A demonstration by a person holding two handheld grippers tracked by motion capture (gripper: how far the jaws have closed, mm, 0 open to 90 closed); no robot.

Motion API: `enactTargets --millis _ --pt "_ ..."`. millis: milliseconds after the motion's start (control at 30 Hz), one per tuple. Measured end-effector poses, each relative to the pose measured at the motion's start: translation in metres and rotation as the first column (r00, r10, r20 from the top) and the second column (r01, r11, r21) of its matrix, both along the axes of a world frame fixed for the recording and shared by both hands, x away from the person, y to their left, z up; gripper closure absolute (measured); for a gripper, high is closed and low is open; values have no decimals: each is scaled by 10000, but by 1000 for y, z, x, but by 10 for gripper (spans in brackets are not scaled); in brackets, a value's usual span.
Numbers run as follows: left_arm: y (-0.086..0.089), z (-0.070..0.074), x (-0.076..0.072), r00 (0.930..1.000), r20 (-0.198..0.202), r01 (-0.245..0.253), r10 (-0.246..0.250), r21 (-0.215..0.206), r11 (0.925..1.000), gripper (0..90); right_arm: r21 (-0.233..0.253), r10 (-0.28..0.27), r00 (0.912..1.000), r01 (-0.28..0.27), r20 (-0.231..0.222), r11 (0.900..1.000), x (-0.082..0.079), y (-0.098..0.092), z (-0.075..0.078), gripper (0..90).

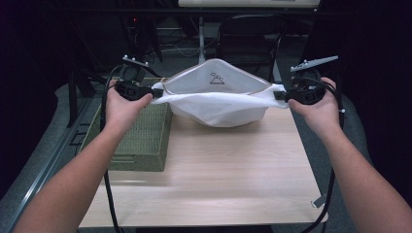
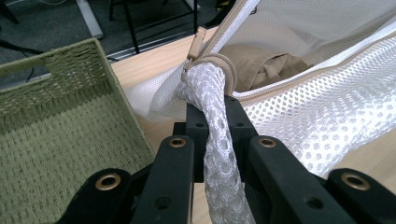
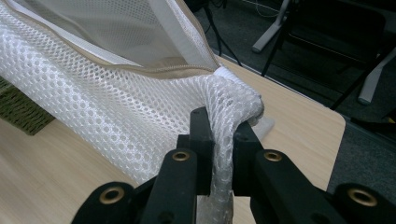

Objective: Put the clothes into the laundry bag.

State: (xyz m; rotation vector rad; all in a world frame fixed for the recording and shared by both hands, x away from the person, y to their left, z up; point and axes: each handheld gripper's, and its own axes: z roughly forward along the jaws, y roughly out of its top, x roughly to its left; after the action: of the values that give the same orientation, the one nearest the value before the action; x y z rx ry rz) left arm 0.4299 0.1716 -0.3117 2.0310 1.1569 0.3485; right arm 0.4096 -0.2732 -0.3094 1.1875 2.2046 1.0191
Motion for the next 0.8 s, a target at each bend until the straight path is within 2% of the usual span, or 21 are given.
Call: enactTargets --millis 233,400,567,667,800 --pt "2 -7 -13 9998 -124 134 -133 71 9999 837 64 128 9997 -127 -192 9999 -11 0 -5 822" --pt "2 -15 -24 9995 -194 242 -240 117 9996 836 -163 198 9996 -202 -221 9997 -20 2 -10 821" --pt "4 -27 -38 9993 -267 279 -279 -4 9996 834 -178 246 9992 -252 -317 9995 -30 2 -20 819" --pt "6 -37 -46 9989 -345 319 -316 82 9995 831 -142 282 9989 -288 -375 9995 -39 4 -27 816" --pt "8 -50 -55 9989 -361 301 -295 170 9994 831 -437 359 9990 -370 -257 9984 -52 11 -38 815"
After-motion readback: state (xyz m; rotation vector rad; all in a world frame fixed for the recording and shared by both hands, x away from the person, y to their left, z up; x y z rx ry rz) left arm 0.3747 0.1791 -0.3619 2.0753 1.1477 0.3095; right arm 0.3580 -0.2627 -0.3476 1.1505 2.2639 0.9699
